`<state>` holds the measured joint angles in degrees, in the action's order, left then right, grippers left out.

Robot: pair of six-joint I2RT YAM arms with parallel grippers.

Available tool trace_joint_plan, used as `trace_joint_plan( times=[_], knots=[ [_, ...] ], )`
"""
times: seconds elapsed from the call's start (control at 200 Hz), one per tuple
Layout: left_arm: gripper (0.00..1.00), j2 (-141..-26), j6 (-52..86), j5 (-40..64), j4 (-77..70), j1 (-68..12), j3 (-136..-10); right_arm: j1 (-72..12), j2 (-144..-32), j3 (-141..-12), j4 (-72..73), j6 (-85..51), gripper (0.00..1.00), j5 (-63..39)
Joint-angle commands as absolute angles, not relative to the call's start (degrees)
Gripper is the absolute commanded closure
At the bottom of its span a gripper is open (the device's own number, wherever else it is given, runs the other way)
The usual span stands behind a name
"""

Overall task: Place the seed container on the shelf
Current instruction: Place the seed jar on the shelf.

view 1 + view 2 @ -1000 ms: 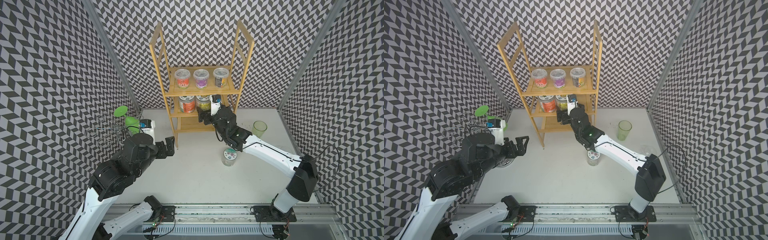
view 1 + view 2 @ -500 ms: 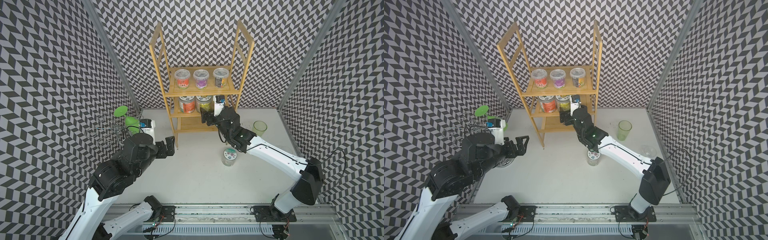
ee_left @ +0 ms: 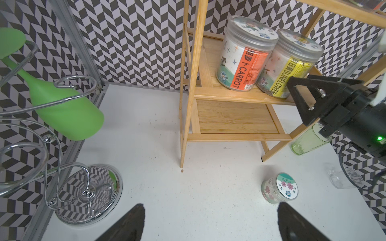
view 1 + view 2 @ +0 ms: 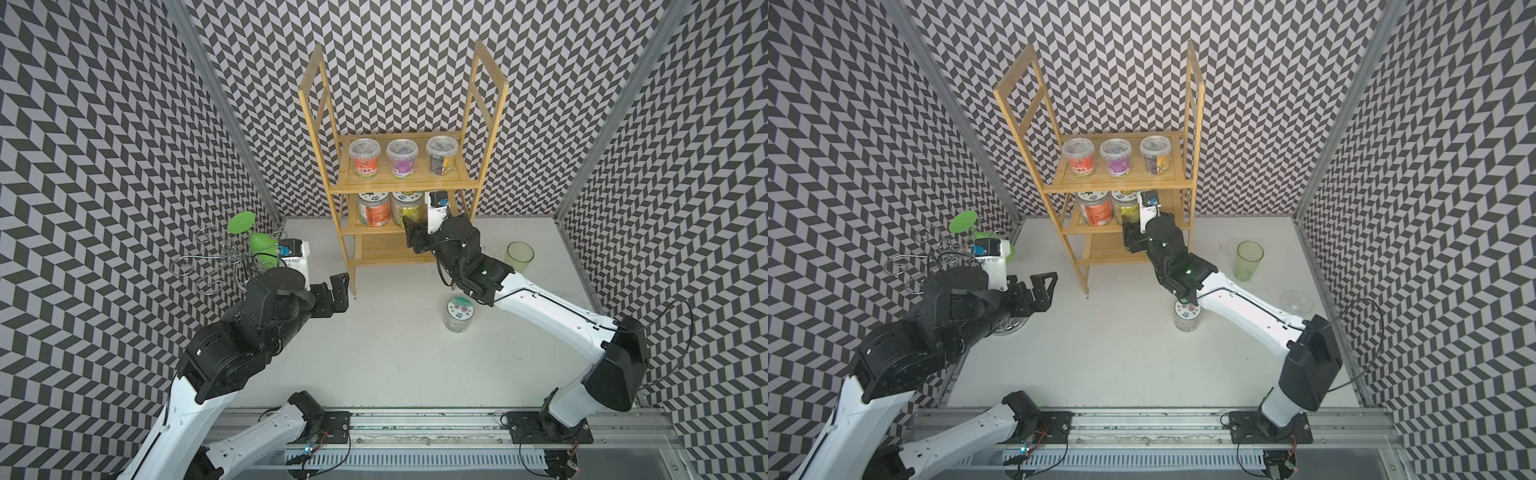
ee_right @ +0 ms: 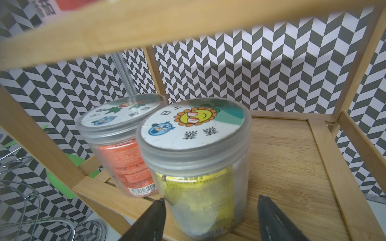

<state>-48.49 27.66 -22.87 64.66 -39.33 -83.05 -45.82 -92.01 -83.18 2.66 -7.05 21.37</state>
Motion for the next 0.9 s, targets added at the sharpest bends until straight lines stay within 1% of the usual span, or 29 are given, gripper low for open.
trace_joint_plan(
  times=[0.0,0.616,0.786,0.831,0.891],
  knots=[
    [0.00,-47.77,27.03,-23.38,64.08,-39.00,-82.71,-45.33,-93.57,-85.54,4.66,-6.55,0.28,21.62],
    [0.00,-47.75,26.90,-23.87,64.07,-39.02,-82.59,-44.56,-97.30,-88.24,6.49,-6.19,0.28,22.79],
    [0.00,-47.75,26.85,-23.93,64.16,-39.01,-82.48,-44.65,-96.04,-86.90,8.08,-6.23,0.32,22.33],
    [0.00,-47.75,26.87,-23.91,64.10,-39.00,-82.55,-44.65,-95.59,-86.36,7.97,-6.33,0.32,22.24],
    [0.00,-47.79,26.90,-23.91,64.08,-38.97,-82.38,-44.81,-95.07,-86.01,7.50,-6.33,0.28,22.06]
  ],
)
